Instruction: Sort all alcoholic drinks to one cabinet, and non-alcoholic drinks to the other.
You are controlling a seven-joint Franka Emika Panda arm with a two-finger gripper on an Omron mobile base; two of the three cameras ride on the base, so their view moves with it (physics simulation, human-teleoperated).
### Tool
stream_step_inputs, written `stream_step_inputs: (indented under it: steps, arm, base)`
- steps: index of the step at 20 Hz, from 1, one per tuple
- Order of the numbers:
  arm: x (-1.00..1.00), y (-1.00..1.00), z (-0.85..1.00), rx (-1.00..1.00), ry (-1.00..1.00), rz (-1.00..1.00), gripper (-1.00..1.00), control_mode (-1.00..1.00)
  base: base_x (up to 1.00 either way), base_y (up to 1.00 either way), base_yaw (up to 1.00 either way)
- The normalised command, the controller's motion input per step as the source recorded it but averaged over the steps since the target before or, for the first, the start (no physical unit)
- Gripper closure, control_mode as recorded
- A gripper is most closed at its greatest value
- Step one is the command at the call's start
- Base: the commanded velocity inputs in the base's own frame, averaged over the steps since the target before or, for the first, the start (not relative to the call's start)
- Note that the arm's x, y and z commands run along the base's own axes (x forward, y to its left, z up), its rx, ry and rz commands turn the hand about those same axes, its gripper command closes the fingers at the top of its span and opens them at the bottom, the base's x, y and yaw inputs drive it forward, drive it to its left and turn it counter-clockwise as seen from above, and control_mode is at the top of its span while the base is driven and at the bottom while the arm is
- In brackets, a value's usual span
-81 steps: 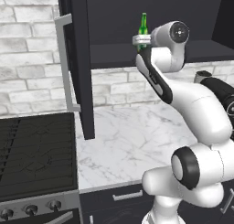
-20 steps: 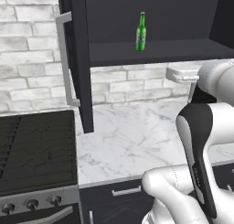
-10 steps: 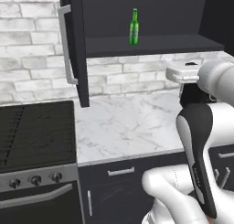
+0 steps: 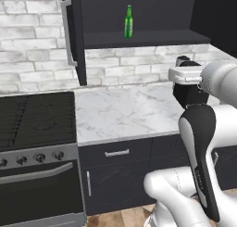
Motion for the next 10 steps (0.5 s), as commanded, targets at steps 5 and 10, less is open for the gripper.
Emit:
stream_step_inputs:
  steps: [5, 10]
  arm:
    - [0.0, 0.0, 0.0, 0.0, 0.0, 0.0, -1.0, 1.0]
    - [0.0, 0.0, 0.0, 0.0, 0.0, 0.0, -1.0, 1.0]
  base:
    - [-0.41, 0.21, 0.0]
    - [-0.2, 0.38, 0.0]
